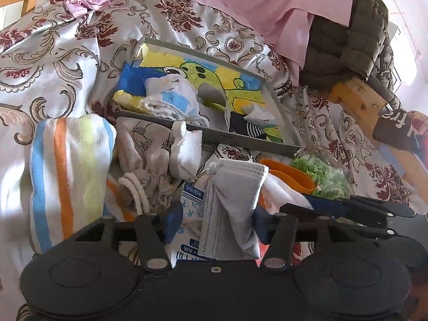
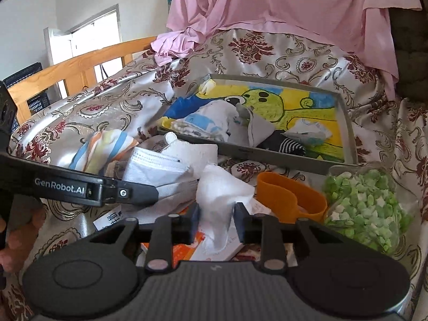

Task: Organize soft objects
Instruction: 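Grasp a white sock with the left tool while the right tool grasps a white tissue, then carry the sock and tissue onto the painted tray and open both tools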

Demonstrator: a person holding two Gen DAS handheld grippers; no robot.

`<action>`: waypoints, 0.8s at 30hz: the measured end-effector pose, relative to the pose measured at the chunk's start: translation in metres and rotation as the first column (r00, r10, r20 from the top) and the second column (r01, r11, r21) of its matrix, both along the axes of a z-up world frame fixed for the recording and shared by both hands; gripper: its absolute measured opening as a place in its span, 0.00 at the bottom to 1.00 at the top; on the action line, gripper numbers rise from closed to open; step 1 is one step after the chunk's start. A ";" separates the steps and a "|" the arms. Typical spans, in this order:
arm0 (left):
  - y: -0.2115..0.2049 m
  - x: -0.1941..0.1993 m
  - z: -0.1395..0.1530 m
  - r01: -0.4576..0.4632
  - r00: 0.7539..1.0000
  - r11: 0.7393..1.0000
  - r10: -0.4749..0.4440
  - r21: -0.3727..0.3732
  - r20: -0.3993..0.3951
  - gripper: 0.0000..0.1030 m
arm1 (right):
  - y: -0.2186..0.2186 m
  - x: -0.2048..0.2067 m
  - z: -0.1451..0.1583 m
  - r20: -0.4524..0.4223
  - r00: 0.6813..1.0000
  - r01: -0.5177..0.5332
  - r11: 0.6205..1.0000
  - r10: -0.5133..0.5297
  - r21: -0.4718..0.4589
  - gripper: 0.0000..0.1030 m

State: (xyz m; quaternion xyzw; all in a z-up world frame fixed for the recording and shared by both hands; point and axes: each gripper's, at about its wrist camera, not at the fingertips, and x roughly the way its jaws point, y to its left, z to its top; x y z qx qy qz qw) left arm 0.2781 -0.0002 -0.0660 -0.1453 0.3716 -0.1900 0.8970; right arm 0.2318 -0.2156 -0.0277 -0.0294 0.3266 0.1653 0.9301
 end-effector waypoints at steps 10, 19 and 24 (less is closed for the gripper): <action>-0.011 0.007 -0.005 0.033 0.999 0.999 -0.034 0.029 0.016 0.72 | -0.002 0.011 -0.008 -0.021 1.000 0.022 1.000 -0.022 0.009 0.45; -0.023 0.008 -0.008 0.083 0.992 0.990 -0.094 0.118 0.089 0.62 | -0.003 0.020 -0.018 -0.040 0.998 0.037 0.999 -0.037 -0.005 0.45; -0.027 0.009 -0.011 0.116 0.988 0.984 -0.128 0.136 0.081 0.43 | -0.001 0.021 -0.019 -0.044 0.998 0.032 0.999 -0.032 -0.010 0.40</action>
